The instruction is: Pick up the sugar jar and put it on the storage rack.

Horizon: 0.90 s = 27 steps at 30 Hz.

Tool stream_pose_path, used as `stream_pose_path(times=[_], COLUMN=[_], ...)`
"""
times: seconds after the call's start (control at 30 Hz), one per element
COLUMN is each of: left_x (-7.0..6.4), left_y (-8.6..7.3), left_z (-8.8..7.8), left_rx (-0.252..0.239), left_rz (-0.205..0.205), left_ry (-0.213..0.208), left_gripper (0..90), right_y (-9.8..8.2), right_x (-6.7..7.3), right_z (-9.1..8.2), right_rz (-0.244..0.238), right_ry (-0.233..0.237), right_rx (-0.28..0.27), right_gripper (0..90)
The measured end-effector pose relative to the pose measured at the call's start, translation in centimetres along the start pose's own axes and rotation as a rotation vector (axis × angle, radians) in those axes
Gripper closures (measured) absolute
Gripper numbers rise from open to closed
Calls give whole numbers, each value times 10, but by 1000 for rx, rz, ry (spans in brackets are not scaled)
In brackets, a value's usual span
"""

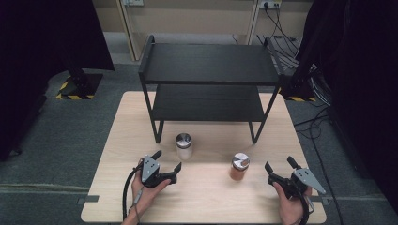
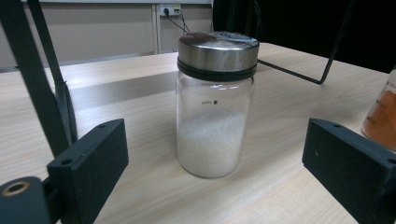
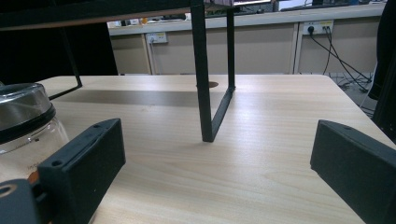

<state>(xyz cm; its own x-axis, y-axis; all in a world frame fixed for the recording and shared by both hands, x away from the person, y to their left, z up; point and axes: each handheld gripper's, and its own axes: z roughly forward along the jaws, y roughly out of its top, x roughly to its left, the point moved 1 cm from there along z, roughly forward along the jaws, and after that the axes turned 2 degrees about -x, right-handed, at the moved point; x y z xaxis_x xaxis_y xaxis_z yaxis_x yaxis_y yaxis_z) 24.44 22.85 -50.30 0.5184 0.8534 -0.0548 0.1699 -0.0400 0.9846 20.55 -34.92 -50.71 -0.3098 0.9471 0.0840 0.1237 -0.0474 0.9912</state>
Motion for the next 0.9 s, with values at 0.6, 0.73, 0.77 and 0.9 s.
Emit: stream_pose_path(times=[0.6, 0.73, 0.77, 0.9], left_x=[-9, -10, -9, -9], left_y=[19, 21, 22, 24], left_z=[40, 47, 49, 51], left_rx=[51, 64, 67, 75], left_rz=[31, 33, 32, 32], left_ry=[0, 7, 9, 12], left_gripper=[105, 123, 134, 162], right_y=[1, 1, 1, 2], right_x=[-1, -2, -2, -1], right_z=[1, 1, 1, 1], right_rz=[-14, -9, -10, -13], right_ry=[9, 12, 12, 12], right_rx=[7, 6, 7, 10], right_gripper=[35, 35, 35, 35])
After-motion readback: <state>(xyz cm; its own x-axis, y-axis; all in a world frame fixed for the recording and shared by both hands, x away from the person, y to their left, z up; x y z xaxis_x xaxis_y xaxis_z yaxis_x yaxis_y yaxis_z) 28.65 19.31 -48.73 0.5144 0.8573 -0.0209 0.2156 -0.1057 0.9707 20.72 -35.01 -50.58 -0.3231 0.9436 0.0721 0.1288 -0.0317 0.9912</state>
